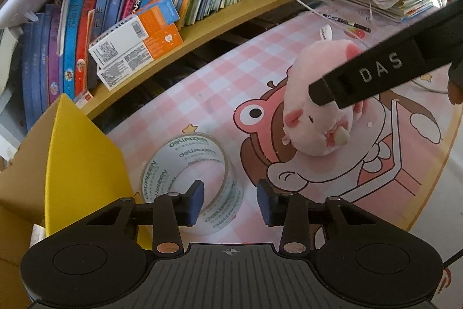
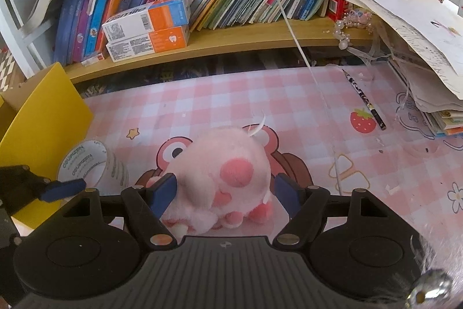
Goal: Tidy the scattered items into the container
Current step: 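Close the right tool on the pink pig while the left tool grasps the tape roll, then lift and carry the pig in the right tool while the left carries the tape over the box, then lower into the box and open the right tool releasing the pig while the left lowers the tape, then open the left tool to drop the tape roll into the box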
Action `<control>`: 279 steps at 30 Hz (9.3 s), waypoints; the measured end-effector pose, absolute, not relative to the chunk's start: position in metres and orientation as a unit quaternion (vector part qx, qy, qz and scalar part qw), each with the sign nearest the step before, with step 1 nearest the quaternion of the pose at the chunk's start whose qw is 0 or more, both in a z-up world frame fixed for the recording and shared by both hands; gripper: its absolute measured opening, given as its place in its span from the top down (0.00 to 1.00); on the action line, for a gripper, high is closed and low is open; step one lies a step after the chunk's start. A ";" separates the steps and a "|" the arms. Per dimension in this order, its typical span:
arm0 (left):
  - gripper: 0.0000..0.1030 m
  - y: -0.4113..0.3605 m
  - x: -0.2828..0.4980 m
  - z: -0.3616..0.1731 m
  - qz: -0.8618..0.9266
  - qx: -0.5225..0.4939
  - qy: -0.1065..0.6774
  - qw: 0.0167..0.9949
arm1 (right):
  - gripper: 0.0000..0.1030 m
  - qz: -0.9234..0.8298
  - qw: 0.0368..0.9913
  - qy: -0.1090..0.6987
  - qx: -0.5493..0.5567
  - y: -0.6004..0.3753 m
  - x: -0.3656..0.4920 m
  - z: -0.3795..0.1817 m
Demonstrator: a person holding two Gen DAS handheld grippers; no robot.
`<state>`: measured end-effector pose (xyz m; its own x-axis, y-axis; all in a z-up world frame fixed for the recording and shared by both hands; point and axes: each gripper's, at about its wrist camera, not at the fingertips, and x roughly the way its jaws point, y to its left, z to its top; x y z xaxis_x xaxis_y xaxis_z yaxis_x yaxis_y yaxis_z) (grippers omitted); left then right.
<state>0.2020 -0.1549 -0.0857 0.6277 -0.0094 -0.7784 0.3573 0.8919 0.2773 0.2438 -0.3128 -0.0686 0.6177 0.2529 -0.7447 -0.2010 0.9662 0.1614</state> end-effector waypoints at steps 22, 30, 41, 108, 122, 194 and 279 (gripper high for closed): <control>0.73 -0.151 0.211 -0.098 -0.103 0.209 0.420 0.877 | 0.28 0.119 0.901 0.416 0.028 -0.296 0.269 -0.079; 0.91 -0.150 0.209 -0.094 -0.127 0.200 0.421 0.876 | 0.41 0.120 0.902 0.415 0.012 -0.295 0.268 -0.076; 0.92 -0.158 0.193 -0.072 -0.160 0.200 0.393 0.883 | 0.46 0.113 0.901 0.419 0.021 -0.305 0.248 -0.068; 0.92 -0.059 0.040 0.041 -0.164 0.150 0.271 0.937 | 0.46 0.152 0.926 0.345 0.008 -0.219 0.060 0.034; 0.92 0.000 0.029 0.047 -0.124 0.123 0.271 0.947 | 0.46 0.199 0.919 0.340 -0.023 -0.157 0.058 0.047; 0.91 0.089 0.149 0.005 -0.082 0.074 0.324 0.940 | 0.46 0.285 0.884 0.339 -0.150 -0.032 0.202 0.027; 0.40 0.083 0.105 0.023 -0.062 0.065 0.303 0.949 | 0.39 0.268 0.891 0.341 -0.137 -0.039 0.195 0.040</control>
<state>0.1051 0.0827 0.0233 0.8088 -0.0788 -0.5828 0.1569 0.9840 0.0848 0.1954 -0.0386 0.0403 0.6241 0.3828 -0.6811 -0.5703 0.8191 -0.0623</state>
